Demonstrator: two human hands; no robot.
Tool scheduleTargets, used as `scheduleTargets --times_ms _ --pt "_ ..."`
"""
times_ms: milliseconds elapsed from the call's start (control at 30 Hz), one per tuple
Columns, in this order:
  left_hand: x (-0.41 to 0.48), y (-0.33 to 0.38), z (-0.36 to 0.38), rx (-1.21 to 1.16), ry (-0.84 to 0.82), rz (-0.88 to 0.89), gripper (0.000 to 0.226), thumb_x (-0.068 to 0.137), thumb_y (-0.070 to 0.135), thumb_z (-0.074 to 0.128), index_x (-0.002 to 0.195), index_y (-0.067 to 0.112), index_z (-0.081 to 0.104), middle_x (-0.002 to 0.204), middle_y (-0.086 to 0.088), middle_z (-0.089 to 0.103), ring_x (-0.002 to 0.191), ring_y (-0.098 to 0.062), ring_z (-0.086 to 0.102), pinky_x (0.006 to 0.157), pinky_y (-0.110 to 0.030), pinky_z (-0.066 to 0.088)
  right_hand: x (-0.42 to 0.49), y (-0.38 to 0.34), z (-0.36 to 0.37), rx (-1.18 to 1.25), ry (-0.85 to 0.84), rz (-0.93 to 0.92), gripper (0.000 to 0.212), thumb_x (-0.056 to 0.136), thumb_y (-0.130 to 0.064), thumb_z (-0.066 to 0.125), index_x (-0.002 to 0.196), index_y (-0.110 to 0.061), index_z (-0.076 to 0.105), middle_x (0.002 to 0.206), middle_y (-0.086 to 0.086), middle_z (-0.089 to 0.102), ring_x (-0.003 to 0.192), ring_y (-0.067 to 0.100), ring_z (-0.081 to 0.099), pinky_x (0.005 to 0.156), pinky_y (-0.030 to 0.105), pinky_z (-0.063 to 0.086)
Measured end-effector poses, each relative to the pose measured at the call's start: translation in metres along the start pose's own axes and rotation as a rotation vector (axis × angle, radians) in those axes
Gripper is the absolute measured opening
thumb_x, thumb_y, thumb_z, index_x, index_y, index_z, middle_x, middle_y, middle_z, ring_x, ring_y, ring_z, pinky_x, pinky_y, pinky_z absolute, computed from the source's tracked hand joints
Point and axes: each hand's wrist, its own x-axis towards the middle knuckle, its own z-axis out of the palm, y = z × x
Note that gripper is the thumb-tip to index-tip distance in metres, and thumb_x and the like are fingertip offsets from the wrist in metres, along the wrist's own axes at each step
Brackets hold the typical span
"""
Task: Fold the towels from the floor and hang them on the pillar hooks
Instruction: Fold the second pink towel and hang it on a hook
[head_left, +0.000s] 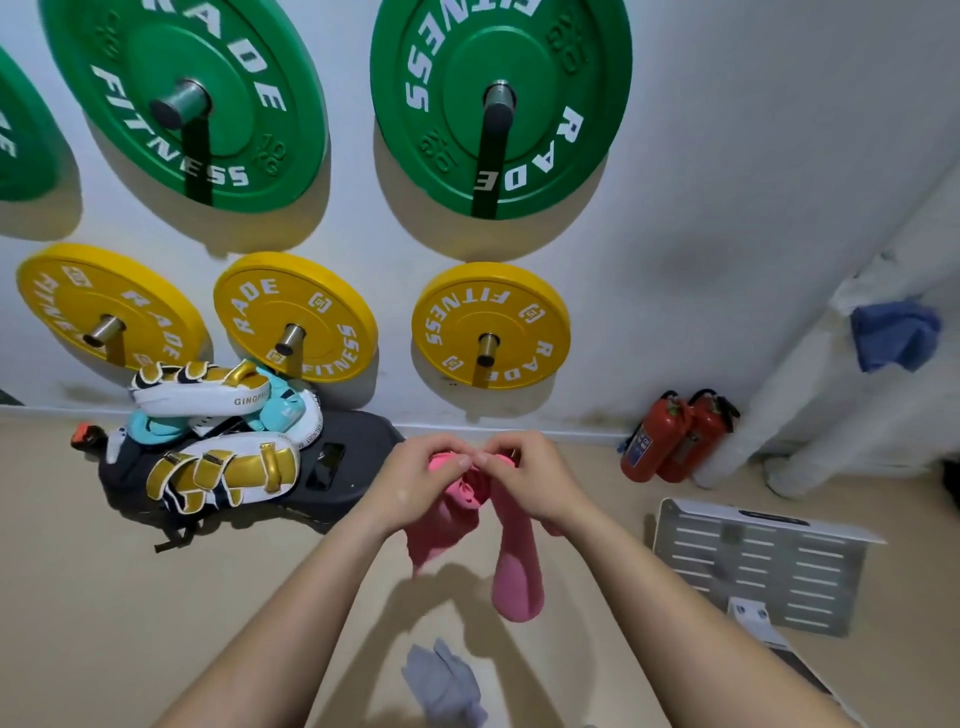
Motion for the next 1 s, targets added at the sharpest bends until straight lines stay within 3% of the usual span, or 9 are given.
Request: scheduleTargets --times_ms 167,333,467,600,700,800,867,933,1000 --pt "0.006 -0.001 -0.002 0.126 0.040 0.004 0.015 0.091 0.026 0.068 0.078 0.035 0.067 0.080 0.018 0.071 0.081 -0.001 0.065 0.074 -0.029 0.049 0.000 0.007 -0.001 0.037 0.035 0.050 0.017 0.084 -0.032 0.074 0.070 -0.024 0.069 0.067 -0.009 0.069 0.065 0.006 0.063 0.067 0.032 0.052" --pt "0.017 -0.001 -0.023 0.369 0.113 -0.005 0.014 0.087 0.049 0.053 0.086 0.038 0.061 0.080 0.017 0.069 0.082 -0.013 0.066 0.073 -0.039 0.054 -0.001 0.026 -0.006 -0.002 -0.037 0.047 0.018 0.089 -0.030 0.066 0.074 -0.025 0.060 0.067 -0.010 0.061 0.064 0.005 0.055 0.064 0.031 0.045" --pt "0.025 -0.012 -0.046 0.417 0.250 -0.043 0.011 0.090 0.044 0.054 0.084 0.036 0.059 0.083 0.010 0.071 0.087 -0.021 0.066 0.073 -0.039 0.052 -0.002 0.051 -0.018 -0.095 -0.065 0.053 0.017 0.091 -0.030 0.060 0.080 -0.016 0.062 0.079 0.003 0.066 0.075 0.017 0.059 0.073 0.037 0.047" --pt "0.026 -0.031 -0.065 0.442 0.354 -0.167 0.011 0.094 0.037 0.060 0.083 0.034 0.060 0.086 0.006 0.071 0.089 -0.026 0.065 0.070 -0.037 0.050 -0.003 0.064 -0.030 -0.119 -0.028 0.090 0.014 0.094 -0.020 0.058 0.083 -0.014 0.065 0.081 0.004 0.069 0.075 0.011 0.057 0.075 0.037 0.047" --pt "0.027 -0.035 -0.056 0.471 0.252 -0.209 0.008 0.093 0.043 0.060 0.094 0.036 0.062 0.092 0.004 0.073 0.094 -0.027 0.066 0.074 -0.038 0.052 0.004 0.055 -0.030 -0.124 -0.007 0.059 0.018 0.095 -0.019 0.060 0.080 -0.028 0.064 0.077 -0.011 0.068 0.074 0.003 0.058 0.069 0.029 0.043" --pt "0.026 -0.028 -0.036 0.408 0.084 -0.118 0.034 0.091 0.050 0.063 0.124 0.043 0.062 0.113 0.004 0.073 0.107 -0.021 0.065 0.089 -0.039 0.052 0.013 0.032 -0.026 -0.114 -0.065 -0.010 0.024 0.096 -0.023 0.060 0.076 -0.037 0.065 0.072 -0.022 0.066 0.072 -0.004 0.057 0.067 0.021 0.042" --pt "0.028 -0.017 -0.019 0.261 -0.021 -0.053 0.043 0.090 0.047 0.067 0.132 0.042 0.061 0.122 0.005 0.071 0.112 -0.013 0.063 0.094 -0.033 0.048 0.019 0.020 -0.023 -0.117 -0.105 -0.039 0.018 0.097 -0.028 0.059 0.083 -0.031 0.071 0.077 -0.018 0.069 0.076 -0.001 0.061 0.070 0.023 0.045" --pt "0.028 -0.008 -0.005 0.091 -0.106 -0.021 0.033 0.092 0.036 0.069 0.126 0.037 0.068 0.116 0.010 0.072 0.104 -0.004 0.062 0.092 -0.025 0.045 0.022 0.013 -0.021 -0.140 -0.126 -0.063 0.020 0.097 -0.033 0.058 0.087 -0.025 0.073 0.079 -0.011 0.071 0.078 0.005 0.063 0.073 0.030 0.046" --pt "0.029 -0.006 0.004 0.020 -0.109 -0.011 0.013 0.091 0.032 0.069 0.101 0.036 0.076 0.097 0.015 0.075 0.092 -0.004 0.065 0.087 -0.029 0.049 0.024 0.014 -0.021 -0.195 -0.116 -0.062 0.028 0.095 -0.040 0.057 0.079 -0.022 0.070 0.072 -0.006 0.067 0.073 0.012 0.060 0.068 0.039 0.046"
